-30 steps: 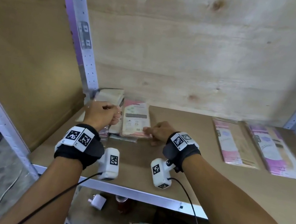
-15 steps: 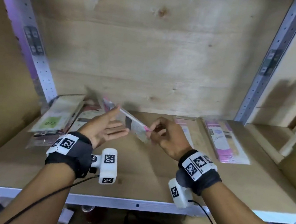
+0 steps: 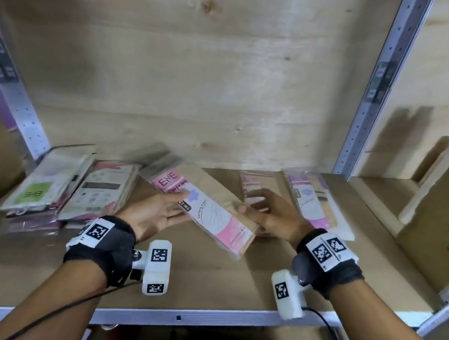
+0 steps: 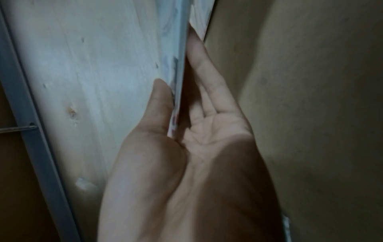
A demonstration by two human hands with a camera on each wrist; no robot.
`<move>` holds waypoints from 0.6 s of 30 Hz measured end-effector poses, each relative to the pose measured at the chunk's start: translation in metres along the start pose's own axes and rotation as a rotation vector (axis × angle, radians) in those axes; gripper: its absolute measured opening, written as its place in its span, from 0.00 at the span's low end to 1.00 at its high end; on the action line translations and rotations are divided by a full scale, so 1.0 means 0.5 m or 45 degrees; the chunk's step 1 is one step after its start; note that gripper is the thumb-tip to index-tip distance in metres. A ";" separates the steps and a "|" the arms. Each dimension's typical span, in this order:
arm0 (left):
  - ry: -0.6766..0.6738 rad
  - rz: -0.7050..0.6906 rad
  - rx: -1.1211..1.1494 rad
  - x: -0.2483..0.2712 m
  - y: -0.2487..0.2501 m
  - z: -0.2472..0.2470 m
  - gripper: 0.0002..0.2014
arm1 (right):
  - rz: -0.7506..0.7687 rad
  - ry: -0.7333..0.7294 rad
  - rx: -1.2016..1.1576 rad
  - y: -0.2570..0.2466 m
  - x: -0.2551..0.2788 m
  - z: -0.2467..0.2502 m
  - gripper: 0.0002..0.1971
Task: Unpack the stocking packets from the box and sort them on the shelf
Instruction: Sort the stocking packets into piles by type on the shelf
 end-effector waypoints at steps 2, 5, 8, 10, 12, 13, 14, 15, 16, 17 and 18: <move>-0.031 0.038 -0.029 -0.004 -0.016 -0.016 0.06 | -0.123 -0.164 -0.138 0.031 0.012 -0.018 0.23; 0.034 0.024 -0.001 -0.019 -0.018 -0.013 0.09 | -0.073 -0.187 -0.188 0.033 0.018 -0.010 0.17; 0.267 -0.155 0.079 -0.023 0.012 0.034 0.10 | -0.041 -0.176 -0.172 0.028 0.018 0.005 0.16; 0.410 -0.259 0.007 -0.014 0.035 0.064 0.11 | -0.031 -0.169 -0.153 0.028 0.021 0.012 0.16; 0.512 -0.288 -0.132 -0.009 0.041 0.082 0.11 | -0.025 -0.173 -0.126 0.030 0.024 0.014 0.16; 0.553 -0.303 -0.185 -0.003 0.044 0.084 0.06 | -0.026 -0.183 -0.111 0.032 0.026 0.014 0.15; 0.575 -0.315 -0.260 -0.007 0.044 0.088 0.08 | -0.025 -0.195 -0.103 0.033 0.027 0.013 0.14; 0.599 -0.331 -0.307 -0.008 0.045 0.090 0.10 | -0.024 -0.205 -0.103 0.033 0.028 0.014 0.13; 0.617 -0.339 -0.353 -0.011 0.046 0.093 0.13 | -0.021 -0.211 -0.110 0.033 0.028 0.015 0.13; 0.642 -0.354 -0.395 -0.009 0.051 0.093 0.15 | -0.016 -0.212 -0.117 0.032 0.028 0.016 0.12; 0.661 -0.356 -0.447 -0.008 0.053 0.095 0.16 | -0.010 -0.213 -0.121 0.030 0.028 0.017 0.11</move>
Point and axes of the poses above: each hand's wrist, its own x-axis away from the middle knuckle, its own z-axis out of the back of the hand, y = z × x, the point moved 9 cm from there along -x, towards the middle knuckle, and after that the axes turned 6 degrees about z, right-handed, at the moved point
